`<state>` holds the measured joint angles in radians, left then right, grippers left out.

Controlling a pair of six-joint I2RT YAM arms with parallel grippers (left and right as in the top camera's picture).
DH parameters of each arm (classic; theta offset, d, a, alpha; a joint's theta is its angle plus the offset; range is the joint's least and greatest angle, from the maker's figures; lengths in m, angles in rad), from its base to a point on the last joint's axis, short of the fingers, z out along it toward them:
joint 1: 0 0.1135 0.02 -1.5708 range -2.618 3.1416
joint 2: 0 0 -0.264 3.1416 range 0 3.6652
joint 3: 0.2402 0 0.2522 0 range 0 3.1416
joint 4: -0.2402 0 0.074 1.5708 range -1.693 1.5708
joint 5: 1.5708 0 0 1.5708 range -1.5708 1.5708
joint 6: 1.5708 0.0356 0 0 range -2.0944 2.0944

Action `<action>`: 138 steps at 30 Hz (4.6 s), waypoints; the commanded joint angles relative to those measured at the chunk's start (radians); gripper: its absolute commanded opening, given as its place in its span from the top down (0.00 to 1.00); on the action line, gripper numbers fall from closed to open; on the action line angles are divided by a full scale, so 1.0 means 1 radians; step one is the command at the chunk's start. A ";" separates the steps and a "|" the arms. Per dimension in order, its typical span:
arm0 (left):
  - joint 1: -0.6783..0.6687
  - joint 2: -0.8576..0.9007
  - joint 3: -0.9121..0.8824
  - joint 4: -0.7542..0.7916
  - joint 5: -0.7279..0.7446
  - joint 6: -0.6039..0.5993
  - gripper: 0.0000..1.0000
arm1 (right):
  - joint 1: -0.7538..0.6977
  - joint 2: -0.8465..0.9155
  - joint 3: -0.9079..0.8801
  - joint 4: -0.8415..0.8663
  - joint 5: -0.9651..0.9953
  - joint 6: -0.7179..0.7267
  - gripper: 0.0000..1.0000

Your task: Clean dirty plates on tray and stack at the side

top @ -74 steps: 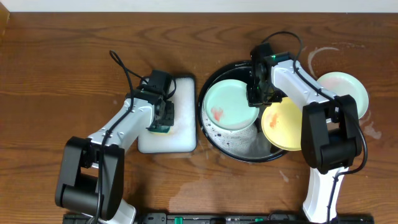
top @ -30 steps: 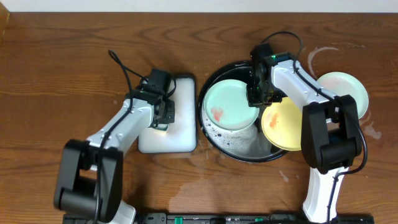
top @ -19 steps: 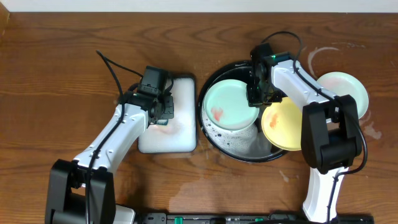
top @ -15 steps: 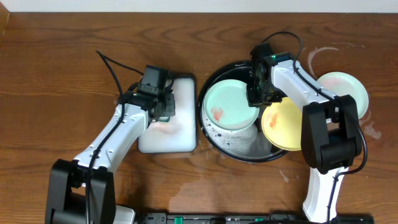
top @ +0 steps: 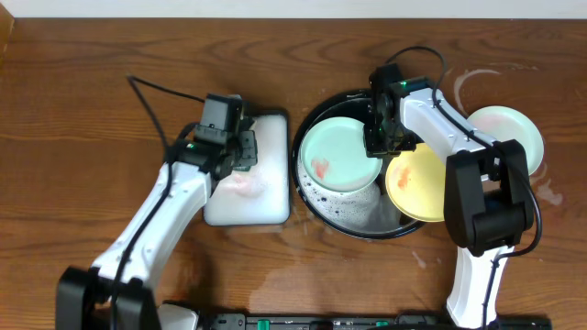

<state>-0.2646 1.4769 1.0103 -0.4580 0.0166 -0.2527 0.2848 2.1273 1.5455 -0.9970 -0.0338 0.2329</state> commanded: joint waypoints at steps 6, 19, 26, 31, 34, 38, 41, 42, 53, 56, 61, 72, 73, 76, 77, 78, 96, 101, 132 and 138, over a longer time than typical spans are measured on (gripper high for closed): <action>0.000 0.121 -0.039 0.090 -0.002 -0.025 0.93 | 0.005 0.013 -0.013 -0.006 0.056 -0.022 0.99; -0.003 -0.033 -0.030 0.114 -0.002 -0.027 0.92 | 0.005 0.013 -0.016 -0.003 0.056 -0.022 0.99; -0.003 0.055 -0.039 0.099 -0.002 -0.040 0.93 | 0.005 0.013 -0.016 -0.003 0.056 -0.022 0.99; -0.003 -0.048 -0.019 0.074 -0.002 -0.041 0.93 | 0.005 0.013 -0.017 -0.003 0.056 -0.022 0.99; -0.003 -0.125 -0.019 0.074 -0.002 -0.040 0.93 | 0.005 0.013 -0.017 -0.002 0.056 -0.022 0.99; -0.003 -0.138 -0.032 0.076 -0.002 -0.040 0.93 | 0.005 0.013 -0.017 -0.002 0.056 -0.022 0.99; -0.003 -0.069 -0.056 0.087 -0.002 -0.041 0.93 | 0.005 0.013 -0.017 -0.002 0.056 -0.022 0.99; -0.003 -0.038 -0.058 0.086 -0.002 -0.040 0.93 | 0.005 0.013 -0.017 -0.002 0.056 -0.022 0.99; -0.003 -0.024 -0.056 0.066 -0.001 -0.041 0.93 | 0.005 0.013 -0.018 0.010 0.056 -0.021 0.99; -0.003 -0.076 -0.056 0.066 -0.001 -0.059 0.92 | 0.005 0.013 -0.018 0.013 0.056 -0.021 0.99; -0.003 -0.082 -0.056 0.066 -0.001 -0.071 0.93 | 0.005 0.013 -0.017 0.013 0.056 -0.021 0.99; -0.003 -0.075 -0.056 0.060 0.089 -0.075 0.93 | 0.005 0.013 -0.017 0.009 0.055 -0.021 0.53; -0.003 -0.075 -0.056 0.060 0.089 -0.075 0.93 | 0.005 0.013 -0.017 0.009 0.055 -0.021 0.44; -0.003 -0.075 -0.056 0.060 0.089 -0.075 0.92 | 0.005 0.013 -0.017 0.014 0.056 -0.021 0.01; -0.003 -0.075 -0.056 0.059 0.089 -0.075 0.93 | 0.005 0.013 -0.017 0.015 0.056 -0.021 0.01; -0.003 -0.075 -0.056 0.058 0.089 -0.075 0.93 | 0.005 0.013 -0.017 0.015 0.056 -0.021 0.01; -0.003 -0.075 -0.056 0.046 0.090 -0.075 0.93 | 0.005 0.013 -0.017 0.017 0.056 -0.021 0.01; -0.003 -0.075 -0.056 0.045 0.108 -0.088 0.93 | 0.005 0.013 -0.017 0.017 0.056 -0.021 0.01; -0.057 0.055 0.012 -0.045 -0.186 -0.066 0.93 | 0.005 0.013 -0.017 0.017 0.056 -0.021 0.01; -0.045 -0.037 0.172 -0.199 -0.182 -0.056 0.93 | 0.005 0.013 -0.017 0.017 0.056 -0.021 0.01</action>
<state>-0.3122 1.5608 1.0500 -0.6289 -0.1196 -0.3321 0.2848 2.1277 1.5360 -0.9810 0.0078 0.2127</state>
